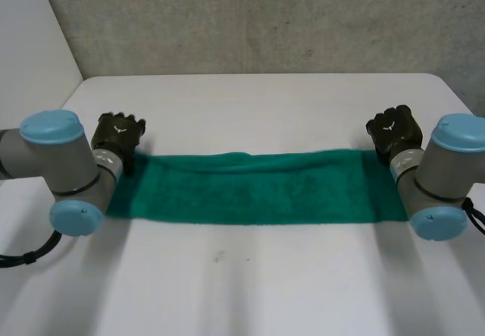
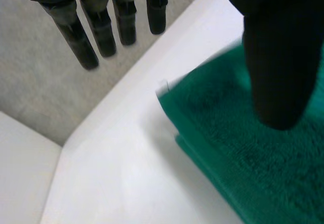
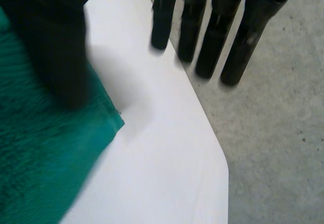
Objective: Fold the towel.
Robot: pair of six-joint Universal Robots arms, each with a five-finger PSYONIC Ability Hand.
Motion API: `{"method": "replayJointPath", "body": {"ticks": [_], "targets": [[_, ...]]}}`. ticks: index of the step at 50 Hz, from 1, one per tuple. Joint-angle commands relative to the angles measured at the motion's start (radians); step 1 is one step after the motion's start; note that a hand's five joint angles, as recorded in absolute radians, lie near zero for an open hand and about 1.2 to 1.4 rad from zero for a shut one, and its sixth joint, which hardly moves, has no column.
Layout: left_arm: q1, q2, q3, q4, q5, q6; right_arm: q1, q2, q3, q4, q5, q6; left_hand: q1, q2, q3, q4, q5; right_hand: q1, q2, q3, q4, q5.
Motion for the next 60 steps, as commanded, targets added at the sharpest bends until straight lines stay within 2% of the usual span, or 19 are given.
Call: {"method": "replayJointPath", "body": {"ticks": [1,6,7,10,16,20,25,34,36,39,53,60], "targets": [[-0.022,0.027,-0.024,0.068,0.004,0.003,-0.003,0.019,-0.028,0.007,0.117,0.06,-0.056,-0.128,-0.144,-0.129,-0.112,-0.421,-0.585,-0.594,-0.618,-0.612],[-0.021,0.079,-0.06,0.068,0.004,0.002,-0.018,-0.076,0.003,0.027,0.11,0.137,-0.056,-0.128,-0.144,-0.129,-0.112,-0.421,-0.585,-0.594,-0.618,-0.612],[-0.021,0.101,-0.083,0.068,0.004,0.0,-0.031,-0.149,0.044,0.067,0.081,0.171,-0.056,-0.128,-0.144,-0.129,-0.112,-0.421,-0.585,-0.594,-0.618,-0.612],[-0.018,0.148,-0.132,0.066,0.004,-0.001,-0.043,-0.207,0.081,0.112,0.041,0.192,-0.056,-0.128,-0.144,-0.129,-0.112,-0.421,-0.585,-0.594,-0.618,-0.612],[-0.008,0.243,-0.26,0.069,0.005,-0.003,-0.13,-0.325,0.212,0.292,-0.112,0.249,-0.059,-0.13,-0.147,-0.132,-0.114,-0.421,-0.585,-0.594,-0.618,-0.612],[-0.004,0.283,-0.318,0.071,0.005,-0.003,-0.181,-0.342,0.277,0.372,-0.2,0.28,-0.065,-0.136,-0.153,-0.138,-0.12,-0.4,-0.564,-0.572,-0.597,-0.59],[-0.004,0.309,-0.393,0.077,0.019,-0.004,-0.233,-0.342,0.351,0.379,-0.258,0.287,-0.065,-0.136,-0.153,-0.138,-0.12,-0.241,-0.405,-0.413,-0.438,-0.431],[-0.016,0.309,-0.415,0.077,0.033,-0.006,-0.279,-0.311,0.366,0.316,-0.271,0.286,-0.065,-0.136,-0.153,-0.138,-0.12,0.07,-0.094,-0.102,-0.127,-0.12],[-0.019,0.309,-0.416,0.077,0.033,-0.006,-0.285,-0.288,0.36,0.296,-0.271,0.284,-0.065,-0.136,-0.153,-0.138,-0.12,0.284,0.12,0.111,0.087,0.093],[-0.021,0.309,-0.416,0.077,0.033,-0.006,-0.298,-0.281,0.355,0.261,-0.259,0.287,-0.065,-0.136,-0.153,-0.138,-0.12,0.799,0.635,0.627,0.602,0.609],[-0.015,0.309,-0.426,0.077,0.033,-0.007,-0.428,-0.293,0.306,0.227,-0.209,0.252,-0.065,-0.136,-0.153,-0.138,-0.12,0.8,0.637,0.628,0.603,0.61],[-0.016,0.312,-0.438,0.077,0.033,-0.007,-0.457,-0.308,0.217,0.28,-0.157,0.122,-0.065,-0.136,-0.153,-0.138,-0.12,0.8,0.637,0.628,0.603,0.61]]}}
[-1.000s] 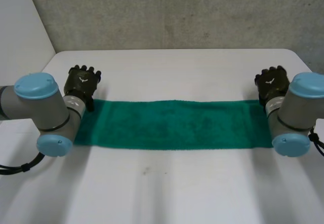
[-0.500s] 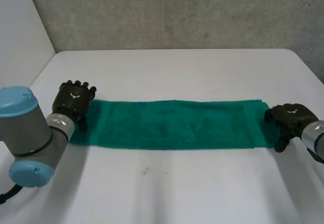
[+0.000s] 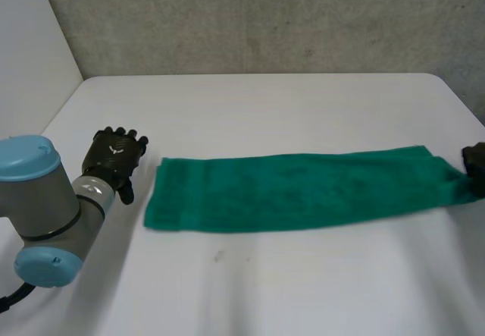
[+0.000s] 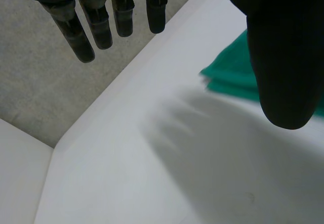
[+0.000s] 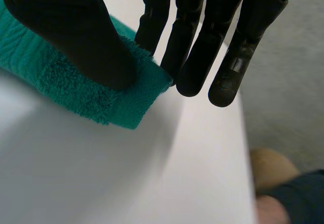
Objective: Fold the towel.
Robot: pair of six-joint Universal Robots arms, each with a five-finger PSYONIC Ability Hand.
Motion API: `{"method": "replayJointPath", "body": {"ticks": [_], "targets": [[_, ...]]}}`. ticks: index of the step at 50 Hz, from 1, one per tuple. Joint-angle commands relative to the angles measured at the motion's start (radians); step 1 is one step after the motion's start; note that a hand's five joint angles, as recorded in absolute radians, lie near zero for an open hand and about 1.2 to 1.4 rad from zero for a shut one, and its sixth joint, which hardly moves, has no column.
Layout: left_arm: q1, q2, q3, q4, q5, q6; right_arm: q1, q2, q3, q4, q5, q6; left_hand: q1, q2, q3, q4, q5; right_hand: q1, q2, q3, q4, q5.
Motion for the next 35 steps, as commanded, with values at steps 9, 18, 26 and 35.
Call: {"method": "replayJointPath", "body": {"ticks": [9,18,26,35], "targets": [[0.002,0.032,-0.016,-0.002,-0.003,-0.002,0.247,-0.079,-0.183,0.086,0.033,-0.072,-0.038,-0.026,-0.038,-0.029,-0.033,0.44,0.222,0.216,0.207,0.246],[-0.007,0.088,-0.023,-0.007,-0.009,-0.005,0.722,0.032,-0.365,0.067,-0.014,-0.042,-0.038,-0.026,-0.038,-0.029,-0.033,0.44,0.222,0.216,0.207,0.246],[-0.007,0.095,-0.036,-0.007,-0.009,-0.005,0.975,0.265,-0.488,0.06,-0.106,-0.044,-0.038,-0.026,-0.038,-0.029,-0.033,0.44,0.222,0.216,0.207,0.246],[-0.011,0.096,-0.034,-0.005,-0.006,-0.007,1.038,0.362,-0.518,0.058,-0.1,-0.044,-0.038,-0.026,-0.038,-0.029,-0.033,0.165,-0.053,-0.059,-0.068,-0.029]]}}
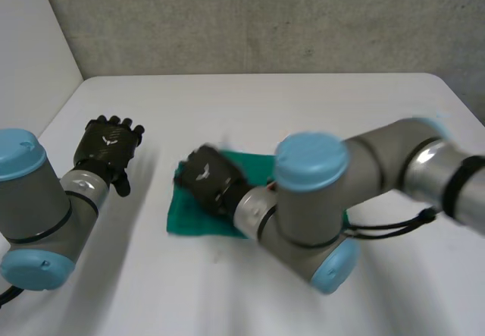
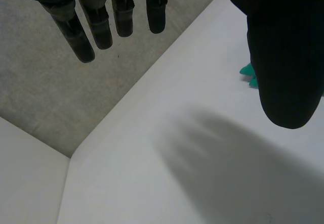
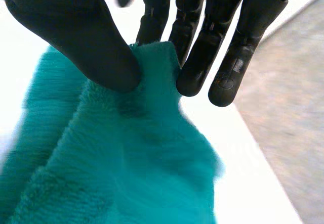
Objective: Fold the towel.
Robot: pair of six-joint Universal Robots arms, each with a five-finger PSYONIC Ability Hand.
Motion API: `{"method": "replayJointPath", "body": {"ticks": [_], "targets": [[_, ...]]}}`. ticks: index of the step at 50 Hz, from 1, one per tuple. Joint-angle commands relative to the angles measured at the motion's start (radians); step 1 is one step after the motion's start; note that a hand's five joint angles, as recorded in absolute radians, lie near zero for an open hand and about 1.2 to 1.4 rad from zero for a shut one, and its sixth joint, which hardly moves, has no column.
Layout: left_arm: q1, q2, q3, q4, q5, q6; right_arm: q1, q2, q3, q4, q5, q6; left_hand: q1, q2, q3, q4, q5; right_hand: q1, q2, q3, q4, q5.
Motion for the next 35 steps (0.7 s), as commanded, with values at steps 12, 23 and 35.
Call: {"method": "replayJointPath", "body": {"ticks": [12,23,35], "targets": [[-0.154,-0.003,0.074,0.005,0.004,-0.116,-0.162,-0.206,0.185,0.01,0.108,0.255,-0.029,-0.017,-0.03,-0.02,-0.025,-0.79,-1.0,-1.008,-1.018,-0.988],[-0.275,-0.159,0.248,-0.025,0.024,-0.236,-0.328,-0.264,0.451,0.01,0.117,0.266,-0.006,0.006,-0.006,0.004,-0.001,-0.648,-0.857,-0.866,-0.876,-0.846],[-0.266,-0.342,0.36,-0.157,-0.036,-0.227,-0.449,-0.252,0.549,-0.062,0.155,0.259,0.021,0.033,0.02,0.03,0.025,0.056,-0.153,-0.162,-0.172,-0.142]]}}
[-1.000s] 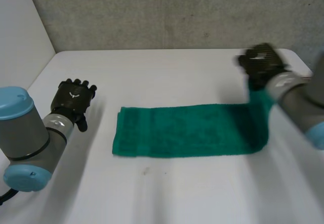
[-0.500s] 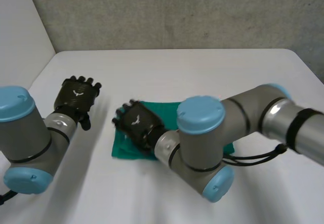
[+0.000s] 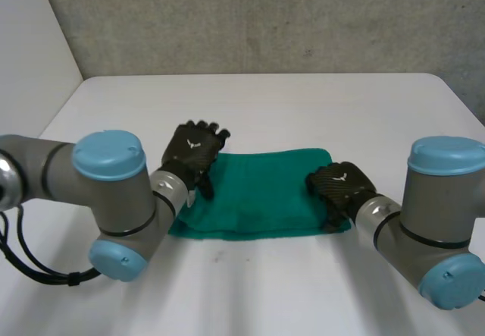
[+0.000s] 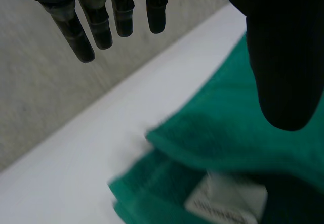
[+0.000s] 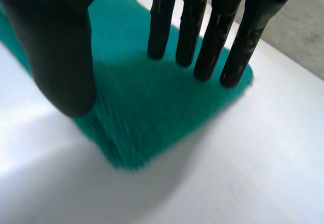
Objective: Fold the towel.
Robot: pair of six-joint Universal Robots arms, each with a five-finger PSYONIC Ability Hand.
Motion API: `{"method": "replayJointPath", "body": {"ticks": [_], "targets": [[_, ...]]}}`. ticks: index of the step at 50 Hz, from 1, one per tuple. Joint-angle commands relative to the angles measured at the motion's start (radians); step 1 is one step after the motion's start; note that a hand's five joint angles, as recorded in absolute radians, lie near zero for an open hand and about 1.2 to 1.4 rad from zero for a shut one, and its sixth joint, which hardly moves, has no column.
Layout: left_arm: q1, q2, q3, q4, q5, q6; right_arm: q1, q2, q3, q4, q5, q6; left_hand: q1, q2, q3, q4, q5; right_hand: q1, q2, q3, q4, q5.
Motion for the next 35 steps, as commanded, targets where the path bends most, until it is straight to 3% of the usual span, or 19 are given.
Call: {"method": "replayJointPath", "body": {"ticks": [1,4,18,23,28,35], "targets": [[0.013,-0.071,0.029,-0.08,-0.06,0.006,-0.054,0.008,0.032,-0.048,0.031,-0.006,0.021,0.033,0.02,0.03,0.025,0.61,0.533,0.533,0.534,0.554],[0.014,-0.054,-0.002,-0.112,-0.098,0.009,-0.057,0.006,0.035,-0.06,0.039,-0.028,0.021,0.033,0.02,0.03,0.025,0.906,0.829,0.829,0.83,0.85],[0.013,0.233,-0.244,-0.124,-0.12,-0.006,-0.034,-0.011,-0.046,-0.059,0.099,-0.167,0.006,0.018,0.006,0.015,0.011,0.906,0.829,0.83,0.83,0.85],[0.017,0.317,-0.292,-0.126,-0.125,-0.006,0.105,-0.026,-0.169,-0.05,0.105,-0.242,0.0,0.012,0.0,0.009,0.005,0.906,0.829,0.83,0.83,0.85],[0.06,0.42,-0.336,-0.126,-0.132,-0.007,0.318,0.006,-0.291,-0.051,0.041,-0.288,-0.003,0.009,-0.003,0.006,0.002,0.906,0.829,0.83,0.83,0.85],[0.118,0.478,-0.352,-0.124,-0.135,-0.011,0.443,0.176,-0.351,-0.031,-0.139,-0.342,-0.018,-0.006,-0.018,-0.008,-0.013,0.906,0.829,0.83,0.83,0.85]]}}
